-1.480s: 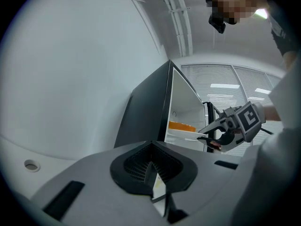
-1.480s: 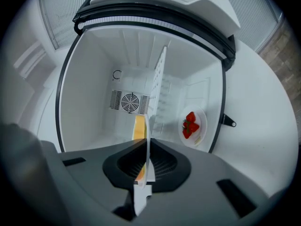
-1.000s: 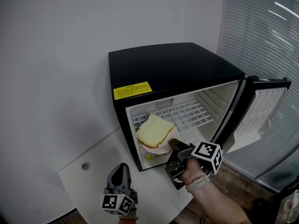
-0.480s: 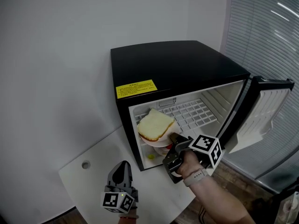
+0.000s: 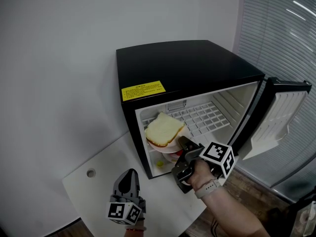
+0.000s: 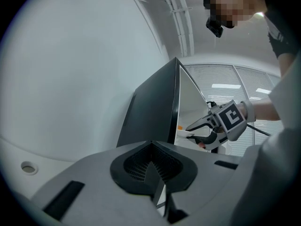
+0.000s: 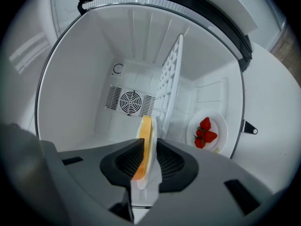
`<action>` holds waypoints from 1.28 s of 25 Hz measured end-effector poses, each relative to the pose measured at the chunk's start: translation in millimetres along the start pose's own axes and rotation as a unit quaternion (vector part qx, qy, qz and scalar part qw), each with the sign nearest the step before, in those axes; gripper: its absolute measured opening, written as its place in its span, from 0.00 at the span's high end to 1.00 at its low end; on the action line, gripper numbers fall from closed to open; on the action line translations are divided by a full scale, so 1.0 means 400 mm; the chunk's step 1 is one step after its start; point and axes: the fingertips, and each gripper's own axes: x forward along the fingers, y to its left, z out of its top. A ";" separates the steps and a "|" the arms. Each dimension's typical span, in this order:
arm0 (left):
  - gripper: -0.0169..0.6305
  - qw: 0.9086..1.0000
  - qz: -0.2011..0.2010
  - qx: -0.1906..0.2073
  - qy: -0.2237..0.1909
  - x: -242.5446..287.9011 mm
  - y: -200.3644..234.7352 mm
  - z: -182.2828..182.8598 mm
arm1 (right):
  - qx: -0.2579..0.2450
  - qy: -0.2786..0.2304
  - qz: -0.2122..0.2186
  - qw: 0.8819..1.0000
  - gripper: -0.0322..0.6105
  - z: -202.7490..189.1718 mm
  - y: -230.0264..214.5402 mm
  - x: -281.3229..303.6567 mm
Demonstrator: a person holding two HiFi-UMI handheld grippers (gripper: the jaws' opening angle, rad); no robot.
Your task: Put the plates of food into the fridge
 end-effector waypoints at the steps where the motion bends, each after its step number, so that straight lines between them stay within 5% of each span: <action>1: 0.96 1.000 -0.001 0.000 0.000 0.000 -0.001 0.000 | -0.005 0.002 0.004 1.000 0.84 -0.001 0.005 0.000; 10: 0.96 1.000 -0.002 -0.001 0.005 -0.012 -0.013 -0.009 | -0.029 0.010 0.023 0.999 0.65 -0.007 0.007 -0.025; 25: 0.96 1.000 0.002 -0.002 0.008 -0.026 -0.011 -0.011 | -0.080 0.004 0.009 0.997 0.65 -0.028 -0.056 -0.117; 32: 0.96 1.000 -0.003 -0.001 0.012 -0.051 -0.024 -0.022 | -0.189 0.030 0.009 0.981 0.65 -0.096 -0.078 -0.173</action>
